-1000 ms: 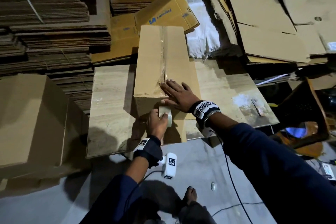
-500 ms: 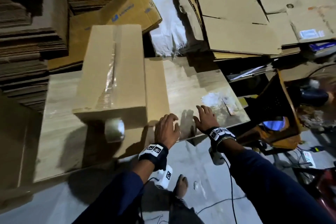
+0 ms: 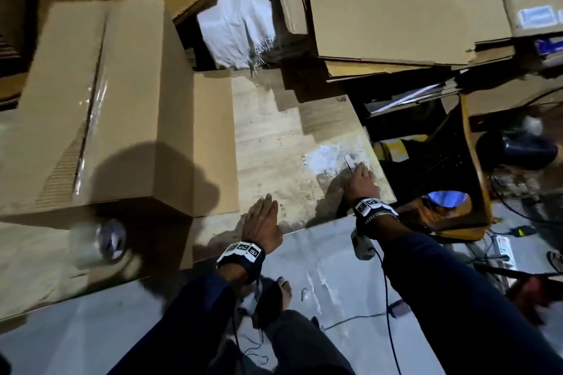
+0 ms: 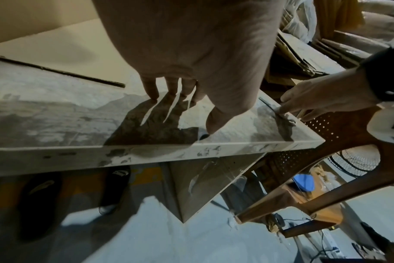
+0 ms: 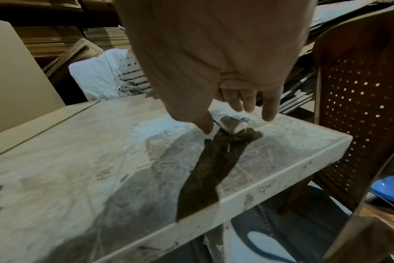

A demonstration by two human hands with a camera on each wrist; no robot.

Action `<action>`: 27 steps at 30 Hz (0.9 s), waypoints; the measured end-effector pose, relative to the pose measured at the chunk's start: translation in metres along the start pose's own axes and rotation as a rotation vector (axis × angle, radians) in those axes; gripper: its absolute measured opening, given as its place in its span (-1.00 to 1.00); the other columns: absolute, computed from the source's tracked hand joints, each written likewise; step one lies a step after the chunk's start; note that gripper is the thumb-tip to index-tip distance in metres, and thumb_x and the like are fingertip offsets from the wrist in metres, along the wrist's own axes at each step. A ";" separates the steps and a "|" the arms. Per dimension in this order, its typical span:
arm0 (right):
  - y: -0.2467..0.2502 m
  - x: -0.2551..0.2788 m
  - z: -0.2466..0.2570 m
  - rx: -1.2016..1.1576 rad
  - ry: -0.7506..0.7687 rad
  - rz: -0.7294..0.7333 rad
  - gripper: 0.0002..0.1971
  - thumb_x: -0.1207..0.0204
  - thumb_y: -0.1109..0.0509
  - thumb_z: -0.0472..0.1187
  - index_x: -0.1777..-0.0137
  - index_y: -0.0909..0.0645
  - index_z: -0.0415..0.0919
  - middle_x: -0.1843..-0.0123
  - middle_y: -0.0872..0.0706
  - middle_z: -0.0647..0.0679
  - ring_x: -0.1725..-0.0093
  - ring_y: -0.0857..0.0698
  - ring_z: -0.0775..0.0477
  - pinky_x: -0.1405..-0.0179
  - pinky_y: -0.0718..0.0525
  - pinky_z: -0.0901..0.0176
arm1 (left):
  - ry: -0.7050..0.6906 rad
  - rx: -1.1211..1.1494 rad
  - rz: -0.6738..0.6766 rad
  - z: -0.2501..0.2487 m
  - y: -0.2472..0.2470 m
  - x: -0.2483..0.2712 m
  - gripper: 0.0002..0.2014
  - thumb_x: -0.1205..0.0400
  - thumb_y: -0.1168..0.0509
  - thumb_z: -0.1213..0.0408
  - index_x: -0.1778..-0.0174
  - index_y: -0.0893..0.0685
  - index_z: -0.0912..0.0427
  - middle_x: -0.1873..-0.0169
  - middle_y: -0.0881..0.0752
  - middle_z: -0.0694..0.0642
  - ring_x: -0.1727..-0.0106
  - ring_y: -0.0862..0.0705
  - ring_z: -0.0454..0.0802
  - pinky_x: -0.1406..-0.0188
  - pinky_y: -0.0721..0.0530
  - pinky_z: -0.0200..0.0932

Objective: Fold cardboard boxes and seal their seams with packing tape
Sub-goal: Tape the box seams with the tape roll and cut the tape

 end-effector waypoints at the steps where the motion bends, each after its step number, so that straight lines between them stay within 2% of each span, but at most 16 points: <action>1: 0.000 -0.002 -0.001 0.016 0.005 -0.013 -0.32 -0.69 -0.36 -0.22 -0.73 -0.18 -0.37 -0.68 -0.39 -0.32 -0.68 -0.38 -0.36 -0.40 -0.59 -0.28 | 0.000 -0.019 -0.009 -0.001 -0.001 0.000 -0.23 -0.75 -0.23 0.14 -0.85 -0.06 0.16 -0.86 0.09 0.12 -0.86 0.06 0.14 -0.78 -0.13 0.23; 3: 0.004 -0.001 0.000 0.065 0.046 -0.062 -0.60 -0.66 -0.35 -0.24 -0.45 -0.51 -0.35 -0.39 -0.67 -0.36 -0.42 -0.64 -0.39 -0.20 -0.69 -0.20 | 0.002 -0.038 -0.018 -0.002 0.000 0.001 -0.23 -0.74 -0.24 0.16 -0.85 -0.08 0.15 -0.86 0.08 0.11 -0.86 0.04 0.15 -0.77 -0.15 0.24; 4: 0.006 0.000 0.002 0.105 0.073 -0.071 -0.70 -0.66 -0.32 -0.24 -0.35 -0.58 -0.33 -0.29 -0.73 -0.35 -0.33 -0.70 -0.39 -0.15 -0.71 -0.18 | 0.003 -0.037 -0.021 -0.002 0.002 0.001 -0.24 -0.74 -0.24 0.16 -0.85 -0.09 0.14 -0.86 0.07 0.11 -0.86 0.03 0.15 -0.77 -0.16 0.24; 6: 0.007 0.005 0.009 0.171 0.116 -0.042 -0.74 -0.69 -0.26 -0.28 -0.30 -0.65 -0.31 -0.22 -0.76 -0.32 -0.28 -0.74 -0.38 -0.14 -0.72 -0.15 | 0.003 -0.017 -0.016 -0.003 0.007 0.001 -0.27 -0.75 -0.23 0.16 -0.84 -0.12 0.14 -0.86 0.05 0.09 -0.86 0.02 0.13 -0.76 -0.18 0.24; 8: 0.009 0.013 0.015 0.168 0.127 -0.034 -0.74 -0.70 -0.25 -0.32 -0.29 -0.66 -0.33 -0.22 -0.77 -0.31 -0.28 -0.75 -0.37 -0.13 -0.72 -0.13 | 0.001 0.034 0.001 -0.001 0.012 0.001 -0.30 -0.78 -0.22 0.15 -0.84 -0.14 0.13 -0.86 0.02 0.08 -0.86 0.00 0.11 -0.76 -0.18 0.22; 11: 0.013 0.024 0.027 0.059 0.135 -0.057 -0.77 -0.64 -0.34 -0.29 -0.24 -0.62 -0.33 -0.16 -0.77 -0.35 -0.22 -0.76 -0.40 -0.03 -0.71 -0.13 | -0.017 0.151 0.000 0.007 0.019 0.006 -0.32 -0.78 -0.22 0.14 -0.84 -0.18 0.13 -0.85 -0.10 0.12 -0.85 -0.08 0.09 -0.79 -0.17 0.09; 14: 0.018 0.041 0.062 -0.080 0.212 -0.047 -0.74 -0.65 -0.39 -0.09 -0.16 -0.63 -0.29 -0.05 -0.80 -0.38 -0.08 -0.80 -0.42 0.06 -0.72 -0.11 | -0.026 0.266 -0.125 0.019 0.040 0.025 -0.35 -0.77 -0.29 0.13 -0.80 -0.30 0.13 -0.81 -0.24 0.15 -0.84 -0.13 0.07 -0.80 -0.13 0.00; 17: 0.031 0.073 0.124 -0.217 0.358 -0.061 -0.76 -0.60 -0.40 -0.12 -0.18 -0.62 -0.23 0.03 -0.81 -0.36 0.01 -0.77 -0.44 0.14 -0.67 -0.07 | -0.029 0.416 -0.280 0.030 0.078 0.054 -0.42 -0.76 -0.33 0.22 -0.74 -0.43 0.13 -0.75 -0.37 0.14 -0.80 -0.24 0.12 -0.78 -0.23 0.00; 19: 0.043 0.103 0.173 -0.321 0.481 -0.069 -0.77 -0.59 -0.39 -0.13 -0.19 -0.58 -0.18 0.09 -0.82 -0.31 0.06 -0.76 -0.43 0.17 -0.67 -0.09 | -0.046 0.476 -0.408 0.042 0.109 0.079 -0.47 -0.72 -0.36 0.27 -0.66 -0.53 0.10 -0.68 -0.50 0.12 -0.73 -0.39 0.12 -0.73 -0.30 -0.07; 21: 0.058 0.133 0.218 -0.406 0.590 -0.088 -0.81 -0.62 -0.34 -0.13 -0.17 -0.52 -0.13 0.18 -0.79 -0.21 0.15 -0.72 -0.37 0.25 -0.62 -0.09 | -0.064 0.507 -0.525 0.055 0.140 0.104 -0.52 -0.67 -0.37 0.31 -0.56 -0.61 0.08 -0.56 -0.63 0.08 -0.59 -0.55 0.07 -0.60 -0.37 -0.15; 24: 0.078 0.183 0.281 -0.499 0.708 -0.128 -0.87 -0.68 -0.28 -0.09 -0.17 -0.46 -0.05 0.23 -0.72 -0.04 0.27 -0.64 -0.24 0.32 -0.45 0.00 | -0.072 0.569 -0.605 0.079 0.185 0.145 -0.58 -0.69 -0.34 0.36 -0.50 -0.64 0.11 -0.49 -0.68 0.05 -0.50 -0.62 0.03 -0.50 -0.44 -0.22; 26: 0.087 0.212 0.315 -0.519 0.774 -0.151 -0.87 -0.68 -0.25 -0.06 -0.16 -0.42 -0.01 0.26 -0.72 -0.02 0.29 -0.66 -0.24 0.35 -0.49 -0.03 | -0.054 0.579 -0.619 0.096 0.205 0.166 -0.63 -0.75 -0.30 0.33 -0.50 -0.65 0.11 -0.41 -0.74 0.08 -0.41 -0.68 0.06 -0.27 -0.47 -0.34; 27: 0.089 0.226 0.331 -0.513 0.802 -0.158 -0.85 -0.66 -0.24 -0.03 -0.15 -0.41 -0.01 0.27 -0.73 -0.03 0.29 -0.67 -0.25 0.36 -0.55 -0.07 | -0.040 0.550 -0.652 0.108 0.212 0.177 -0.66 -0.75 -0.28 0.29 -0.46 -0.66 0.05 -0.31 -0.79 0.07 -0.31 -0.74 0.08 -0.13 -0.54 -0.29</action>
Point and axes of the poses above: each hand's wrist, its own x-axis away from the middle knuckle, its own y-axis out of the back of the hand, z = x × y, the point moved 6 cm from there along -x, towards the middle knuckle
